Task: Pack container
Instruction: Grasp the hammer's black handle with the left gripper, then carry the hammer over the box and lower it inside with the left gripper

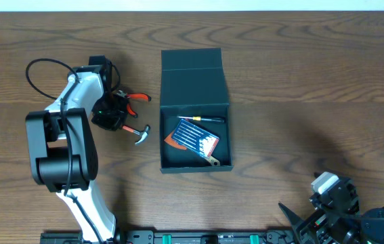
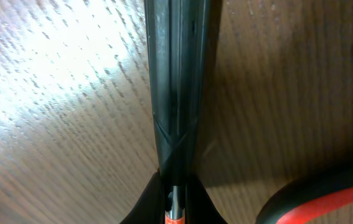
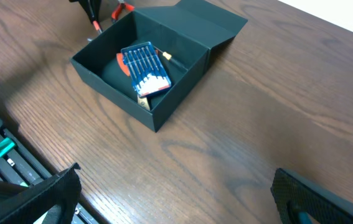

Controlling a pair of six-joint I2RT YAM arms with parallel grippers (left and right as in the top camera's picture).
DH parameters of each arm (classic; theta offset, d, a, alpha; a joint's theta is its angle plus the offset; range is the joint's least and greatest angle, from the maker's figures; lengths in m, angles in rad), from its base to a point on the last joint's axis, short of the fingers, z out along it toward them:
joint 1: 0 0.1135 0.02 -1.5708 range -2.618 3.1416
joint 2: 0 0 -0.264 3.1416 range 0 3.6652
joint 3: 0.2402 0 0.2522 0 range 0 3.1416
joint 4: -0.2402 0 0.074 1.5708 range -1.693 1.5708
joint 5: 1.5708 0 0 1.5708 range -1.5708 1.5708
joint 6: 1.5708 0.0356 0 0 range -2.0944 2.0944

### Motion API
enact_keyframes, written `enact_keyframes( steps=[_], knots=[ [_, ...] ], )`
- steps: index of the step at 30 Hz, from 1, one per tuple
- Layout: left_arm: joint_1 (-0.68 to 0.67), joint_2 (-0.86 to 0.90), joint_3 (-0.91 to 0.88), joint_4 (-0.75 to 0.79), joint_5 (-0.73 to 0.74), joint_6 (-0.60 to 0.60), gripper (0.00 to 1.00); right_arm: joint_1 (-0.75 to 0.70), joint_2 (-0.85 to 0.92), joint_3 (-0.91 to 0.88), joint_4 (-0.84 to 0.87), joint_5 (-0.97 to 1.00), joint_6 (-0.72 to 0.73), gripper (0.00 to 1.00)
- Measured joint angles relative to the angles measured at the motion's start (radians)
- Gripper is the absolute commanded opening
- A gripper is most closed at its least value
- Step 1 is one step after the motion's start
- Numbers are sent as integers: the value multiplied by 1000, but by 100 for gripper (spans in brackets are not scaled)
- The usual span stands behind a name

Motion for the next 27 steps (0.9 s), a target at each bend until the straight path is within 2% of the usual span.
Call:
enact_keyframes(
  steps=[20,27],
  knots=[
    [-10,-385,-16,-50,-55,0,6,0,0,0,0,0,0,99],
    [-149,-476,-16,-50,-53,-56,6,0,0,0,0,0,0,99]
  ],
)
